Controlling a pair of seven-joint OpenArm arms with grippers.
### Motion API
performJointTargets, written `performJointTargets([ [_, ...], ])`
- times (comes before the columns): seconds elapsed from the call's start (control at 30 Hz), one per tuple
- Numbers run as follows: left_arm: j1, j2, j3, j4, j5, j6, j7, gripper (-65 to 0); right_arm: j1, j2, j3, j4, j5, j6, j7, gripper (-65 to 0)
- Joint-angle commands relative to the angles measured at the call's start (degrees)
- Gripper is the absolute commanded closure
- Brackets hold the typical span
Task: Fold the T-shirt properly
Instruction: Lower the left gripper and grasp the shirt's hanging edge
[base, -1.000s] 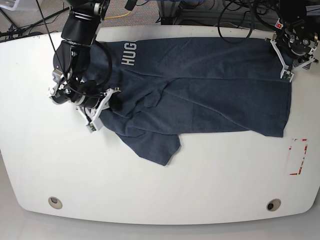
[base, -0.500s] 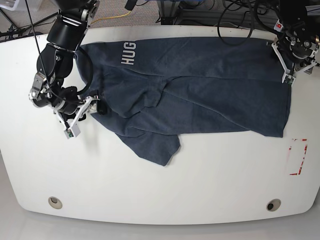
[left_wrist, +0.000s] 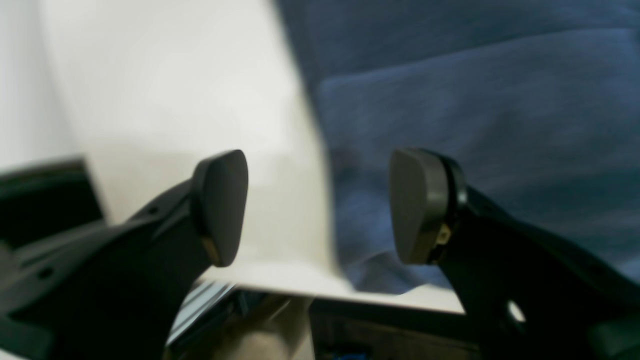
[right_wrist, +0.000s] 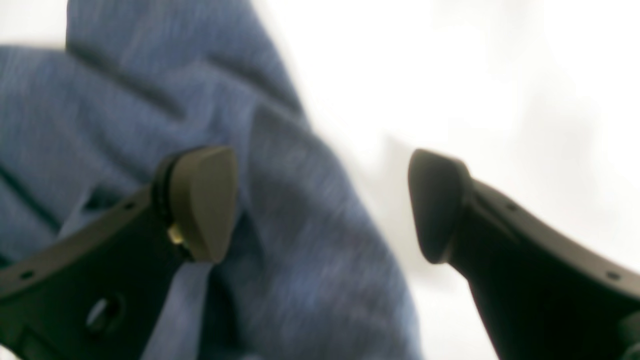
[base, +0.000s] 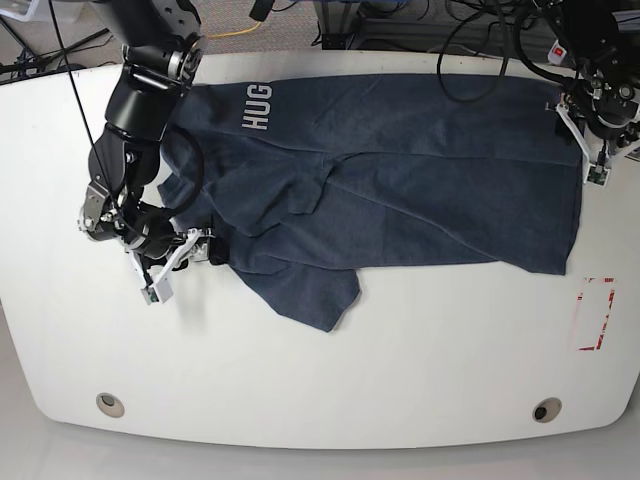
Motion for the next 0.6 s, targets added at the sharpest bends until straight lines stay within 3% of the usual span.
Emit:
performJointTargets([
  [0.0, -0.6, 0.1, -1.4, 1.2, -0.5, 0.1, -1.0, -40.7, 2.8, 0.8, 0.1, -4.5, 1.0, 0.1, 3.6, -50.3],
  [0.33, -0.6, 0.0, -1.7, 0.9, -0.5, 0.1, -1.0, -40.7, 8.6, 0.7, -0.2, -9.4, 0.9, 0.1, 7.0, -50.3],
  [0.47, -0.5, 0.0, -1.7, 0.9, -0.5, 0.1, -1.0, -40.7, 11.6, 0.8, -4.9, -14.1, 0.9, 0.1, 9.6, -50.3],
  [0.57, -0.5, 0.0, -1.7, 1.1, -0.5, 0.1, -1.0, -40.7, 13.3, 0.9, -8.5, -19.4, 0.9, 0.1, 14.8, -50.3],
])
